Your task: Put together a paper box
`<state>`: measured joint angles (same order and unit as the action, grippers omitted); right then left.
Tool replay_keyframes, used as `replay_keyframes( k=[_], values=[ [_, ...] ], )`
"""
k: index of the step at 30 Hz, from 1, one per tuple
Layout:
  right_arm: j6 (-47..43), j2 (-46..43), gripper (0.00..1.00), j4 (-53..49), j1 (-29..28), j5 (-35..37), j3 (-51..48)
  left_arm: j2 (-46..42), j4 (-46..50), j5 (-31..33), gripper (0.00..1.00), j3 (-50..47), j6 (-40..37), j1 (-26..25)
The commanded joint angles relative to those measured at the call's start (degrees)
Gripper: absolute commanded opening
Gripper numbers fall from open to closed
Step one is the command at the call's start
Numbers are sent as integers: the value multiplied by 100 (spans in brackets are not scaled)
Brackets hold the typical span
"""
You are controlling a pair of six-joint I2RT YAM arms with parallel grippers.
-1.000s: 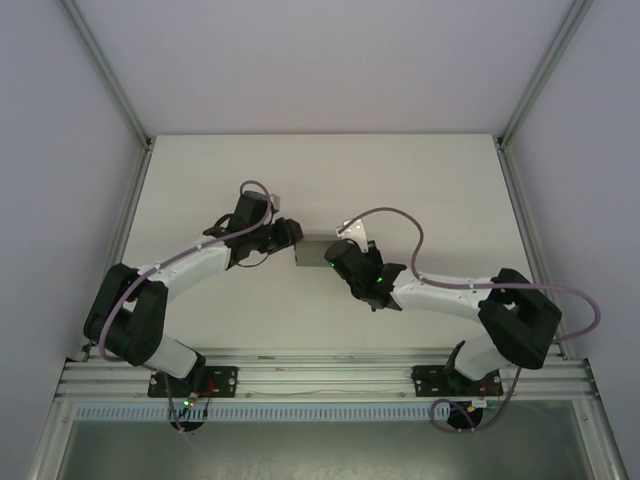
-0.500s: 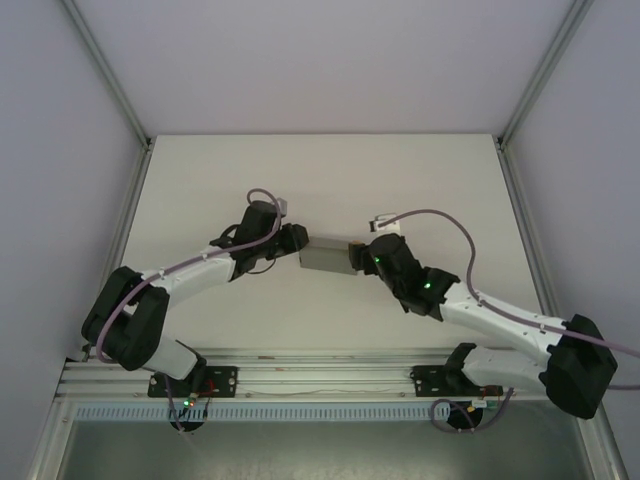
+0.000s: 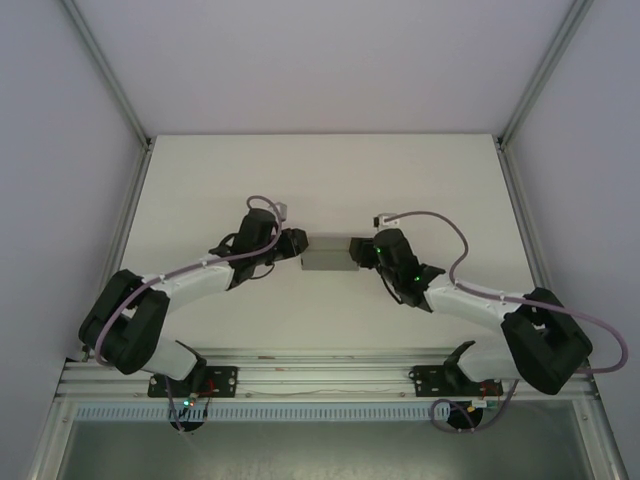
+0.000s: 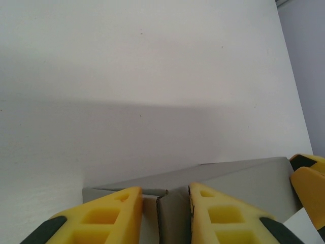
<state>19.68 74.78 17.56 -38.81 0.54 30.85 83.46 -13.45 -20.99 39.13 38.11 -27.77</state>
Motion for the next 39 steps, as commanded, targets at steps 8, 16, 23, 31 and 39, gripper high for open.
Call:
replay_keyframes(
  k=[8, 16, 23, 31, 39],
  values=[
    [-177, 963, 19, 1489, 73, -545, -1509, 828, -1108, 188, 20, -1424, -1100, -62],
    [-188, 1753, 1, 2937, 74, -508, -1855, 691, -1834, 199, 4, -1877, -1348, -80],
    [-319, 792, 3, 1735, 75, -432, -1309, 444, -1388, 373, 17, -1399, -1374, -200],
    [-511, -438, 62, -510, 73, 70, 84, -213, 166, 1118, 65, -99, -1148, -220],
    [-2616, -486, 100, -2160, 123, -1076, 1568, -796, 2330, 2622, 100, 1429, -1501, -62]
  ],
)
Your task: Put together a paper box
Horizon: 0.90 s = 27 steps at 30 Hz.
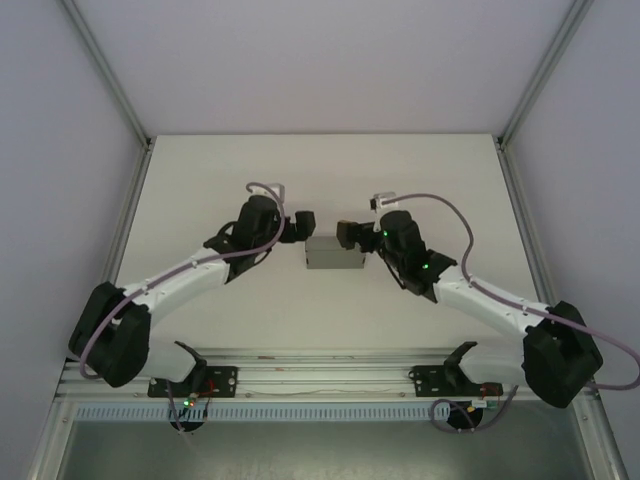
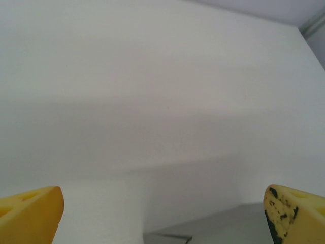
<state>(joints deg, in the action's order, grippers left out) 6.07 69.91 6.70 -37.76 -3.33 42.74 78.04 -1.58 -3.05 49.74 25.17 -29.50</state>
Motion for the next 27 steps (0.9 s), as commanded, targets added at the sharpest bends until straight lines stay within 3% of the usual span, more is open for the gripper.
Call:
replay_keyframes(
  k=[1, 4, 6, 11, 15, 23, 27],
  values=[
    [-1824, 73, 100, -1369, 18, -1013, 550, -323, 1278, 867, 100, 435, -176, 234],
    [-3815, 432, 100, -2665, 23, -1856, 1137, -570, 1291, 726, 100, 288, -44, 812],
    [-4921, 756, 100, -3366, 23, -2057, 1485, -711, 1348, 637, 100, 94, 96, 1200],
    [-6184, 1815, 100, -4535, 34, -1594, 2527, -1070, 1569, 804, 100, -416, 165, 1539],
    [-6514, 2627, 99, -4889, 21, -1248, 3188, -1432, 1521, 1007, 100, -853, 264, 1598],
    [-6754, 3512, 83, -4991, -22, -1001, 3945, -1768, 1583, 1057, 100, -1071, 212, 1635],
    [-6830, 3728, 75, -5143, -130, -542, 4125, -1842, 1593, 1078, 100, -1111, 191, 1636]
  ],
)
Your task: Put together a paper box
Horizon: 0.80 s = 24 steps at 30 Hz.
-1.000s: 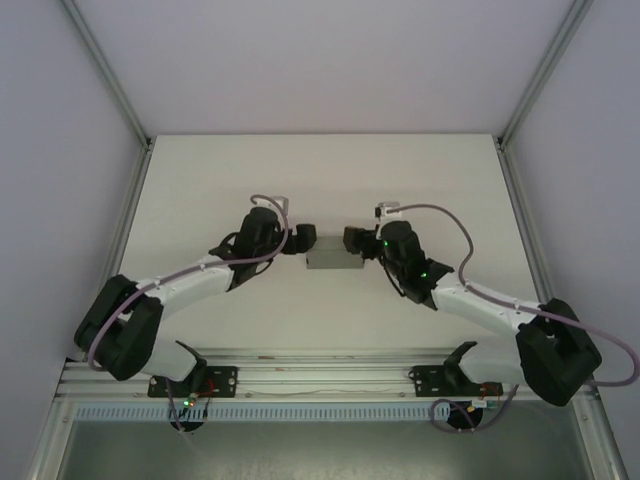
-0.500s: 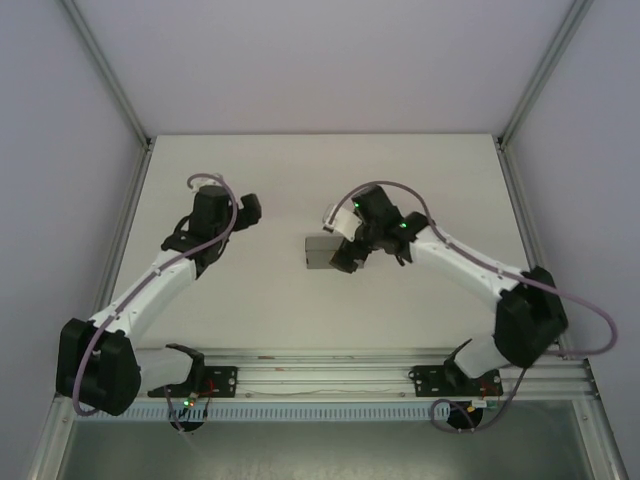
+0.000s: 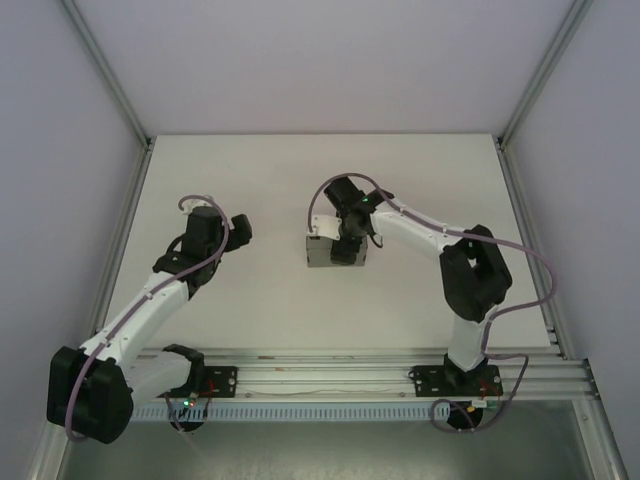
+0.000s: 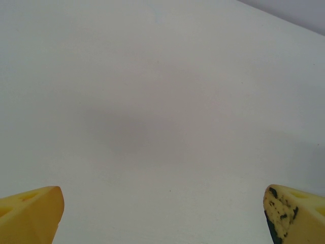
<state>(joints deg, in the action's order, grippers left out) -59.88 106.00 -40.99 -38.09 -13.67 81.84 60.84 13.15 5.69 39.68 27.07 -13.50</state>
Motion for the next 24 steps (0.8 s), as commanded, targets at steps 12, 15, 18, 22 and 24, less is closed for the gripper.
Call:
replay_keyframes(
  k=[12, 15, 18, 22, 24],
  values=[
    [-284, -291, 59, 2362, -782, 3113, -1284, -442, 65, 567, 100, -331, 131, 36],
    [-39, -490, 65, 2227, -982, 3090, -1545, -484, 20, 614, 100, -364, 133, 32],
    [240, -788, 78, 1979, -1176, 2948, -1807, -512, 17, 632, 100, -369, 98, 35],
    [864, -1205, 100, 1191, -1405, 2626, -1893, -521, -36, 635, 100, -356, 80, 35],
    [1136, -1531, 100, 976, -1499, 2448, -2011, -520, -91, 646, 100, -327, 43, 32]
  ],
)
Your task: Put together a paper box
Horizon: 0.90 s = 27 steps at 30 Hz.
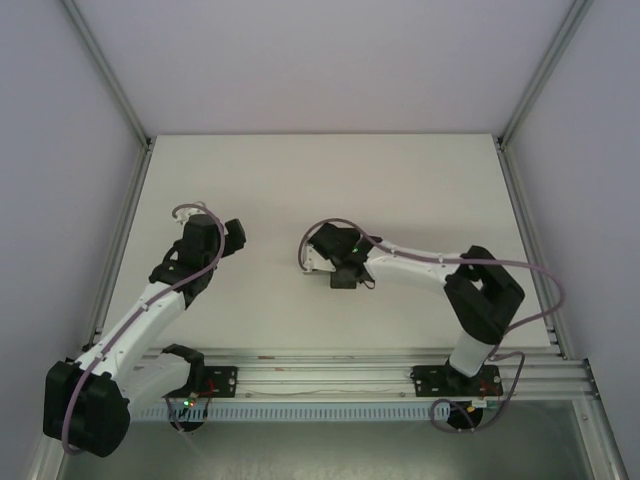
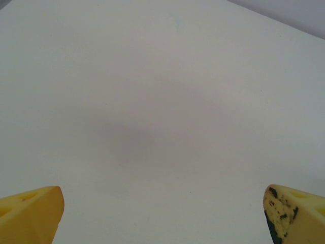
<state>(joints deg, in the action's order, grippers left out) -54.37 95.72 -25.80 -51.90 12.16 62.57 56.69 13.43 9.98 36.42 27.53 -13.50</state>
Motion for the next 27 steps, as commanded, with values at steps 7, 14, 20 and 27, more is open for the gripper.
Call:
replay_keyframes(
  k=[7, 14, 20, 27],
  values=[
    [922, -2522, 100, -276, 79, -850, -913, 44, -835, 860, 100, 48, -644, 155],
    [3152, -3996, 100, 2045, 2303, -1266, -2237, 461, -3532, 1108, 100, -1040, -1456, 864],
    [4757, -3842, 100, 4917, 4240, -1928, -3951, 1393, -5591, 745, 100, -1817, -2190, 1138],
    [4392, -2273, 100, 6113, 4706, -2355, -4124, 2742, -7154, -189, 100, -2017, -2390, 1467]
  ],
)
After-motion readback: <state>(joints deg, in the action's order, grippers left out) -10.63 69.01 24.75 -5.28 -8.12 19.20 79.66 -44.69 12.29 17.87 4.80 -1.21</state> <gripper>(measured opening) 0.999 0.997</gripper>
